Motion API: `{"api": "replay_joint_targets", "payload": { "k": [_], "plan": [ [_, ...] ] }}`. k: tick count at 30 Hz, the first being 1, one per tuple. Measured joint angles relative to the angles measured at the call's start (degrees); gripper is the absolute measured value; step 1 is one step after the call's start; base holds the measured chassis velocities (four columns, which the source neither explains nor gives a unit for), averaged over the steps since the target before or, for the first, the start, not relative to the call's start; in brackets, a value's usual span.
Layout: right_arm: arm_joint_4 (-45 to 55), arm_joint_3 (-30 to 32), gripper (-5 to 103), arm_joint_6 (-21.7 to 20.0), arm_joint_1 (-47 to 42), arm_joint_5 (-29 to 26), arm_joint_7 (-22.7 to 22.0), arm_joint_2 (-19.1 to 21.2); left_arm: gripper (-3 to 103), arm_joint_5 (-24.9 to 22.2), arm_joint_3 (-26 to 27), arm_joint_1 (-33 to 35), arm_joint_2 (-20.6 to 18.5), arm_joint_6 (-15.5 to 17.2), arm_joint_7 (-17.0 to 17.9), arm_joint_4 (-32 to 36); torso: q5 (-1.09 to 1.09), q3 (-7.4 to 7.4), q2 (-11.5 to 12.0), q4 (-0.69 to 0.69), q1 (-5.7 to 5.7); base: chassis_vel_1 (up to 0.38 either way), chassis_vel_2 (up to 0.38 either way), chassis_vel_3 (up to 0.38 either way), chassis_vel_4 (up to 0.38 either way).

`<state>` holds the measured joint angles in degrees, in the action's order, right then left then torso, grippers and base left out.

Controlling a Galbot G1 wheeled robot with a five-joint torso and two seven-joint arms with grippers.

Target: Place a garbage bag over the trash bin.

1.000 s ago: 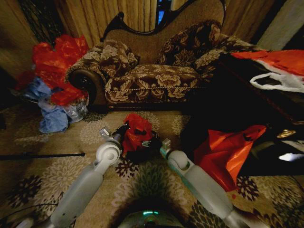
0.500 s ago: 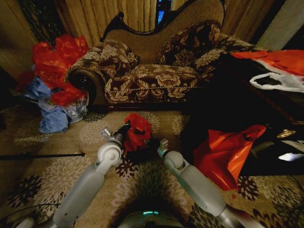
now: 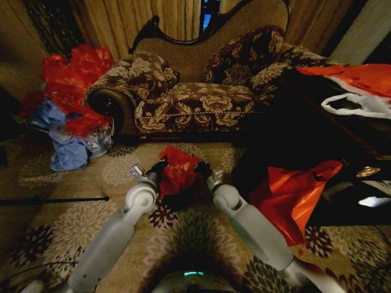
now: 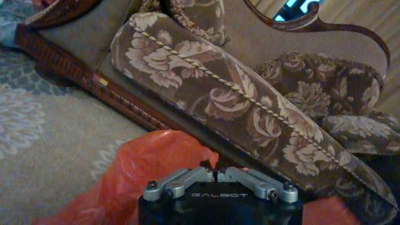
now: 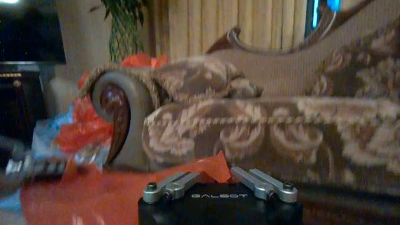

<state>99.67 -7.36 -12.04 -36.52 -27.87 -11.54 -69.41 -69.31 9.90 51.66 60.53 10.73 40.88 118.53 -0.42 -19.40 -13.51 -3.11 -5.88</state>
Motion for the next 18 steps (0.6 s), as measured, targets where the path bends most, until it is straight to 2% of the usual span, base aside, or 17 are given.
{"api": "replay_joint_targets", "payload": {
  "k": [9,18],
  "plan": [
    [3.85,0.72,0,-1.97,4.25,-2.28,-0.23,0.87,0,0.13,0.25,0.42,-0.91,0.27,-2.66,1.74,0.00,0.00,0.00,0.00,0.00,0.000,0.000,0.000,0.000],
    [5.05,1.64,0,-3.31,9.47,-3.39,-0.41,0.64,0,-1.81,0.53,-0.98,-4.54,-0.87,-6.06,6.10,0.00,0.00,0.00,0.00,0.00,0.000,0.000,0.000,0.000]
  ]
}}
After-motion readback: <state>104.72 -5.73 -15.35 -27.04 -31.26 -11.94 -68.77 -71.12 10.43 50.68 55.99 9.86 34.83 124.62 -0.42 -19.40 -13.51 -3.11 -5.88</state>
